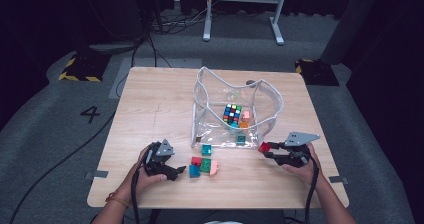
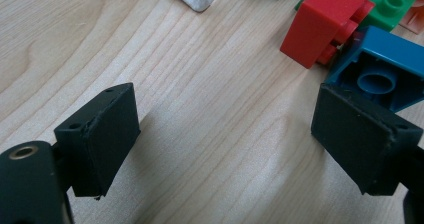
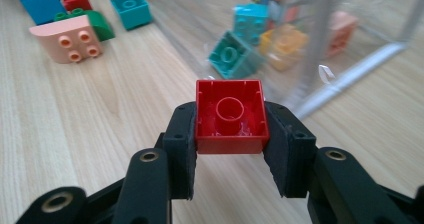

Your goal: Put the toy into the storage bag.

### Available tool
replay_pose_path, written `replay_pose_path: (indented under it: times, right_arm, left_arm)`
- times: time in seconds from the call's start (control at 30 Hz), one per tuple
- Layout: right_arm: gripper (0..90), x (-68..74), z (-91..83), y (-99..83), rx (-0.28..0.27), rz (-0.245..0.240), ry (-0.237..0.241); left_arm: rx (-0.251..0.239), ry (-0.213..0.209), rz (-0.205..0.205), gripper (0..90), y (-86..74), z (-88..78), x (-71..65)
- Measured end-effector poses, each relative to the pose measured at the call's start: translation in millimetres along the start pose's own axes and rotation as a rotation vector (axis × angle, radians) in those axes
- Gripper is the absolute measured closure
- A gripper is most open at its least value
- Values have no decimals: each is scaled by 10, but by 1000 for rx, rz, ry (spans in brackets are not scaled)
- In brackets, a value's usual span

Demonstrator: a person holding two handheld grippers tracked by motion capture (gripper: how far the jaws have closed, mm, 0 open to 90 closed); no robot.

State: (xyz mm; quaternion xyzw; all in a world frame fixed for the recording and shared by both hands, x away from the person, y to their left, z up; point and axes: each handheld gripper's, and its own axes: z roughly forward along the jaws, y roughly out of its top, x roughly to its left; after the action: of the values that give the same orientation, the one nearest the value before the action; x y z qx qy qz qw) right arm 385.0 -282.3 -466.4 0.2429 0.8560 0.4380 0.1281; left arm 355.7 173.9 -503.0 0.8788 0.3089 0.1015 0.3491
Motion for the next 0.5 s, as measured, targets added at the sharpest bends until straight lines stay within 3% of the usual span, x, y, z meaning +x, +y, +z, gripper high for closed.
replay_pose_path:
  times: [0.3,0.5]
  right_arm:
    - [592,-289,-315,9,-28,30,-94]
    - [592,-492,-489,167,-55,39,-149]
  left_arm:
    - [2,2,9,117,7,2,8]
    - [3,3,11,117,6,2,8]
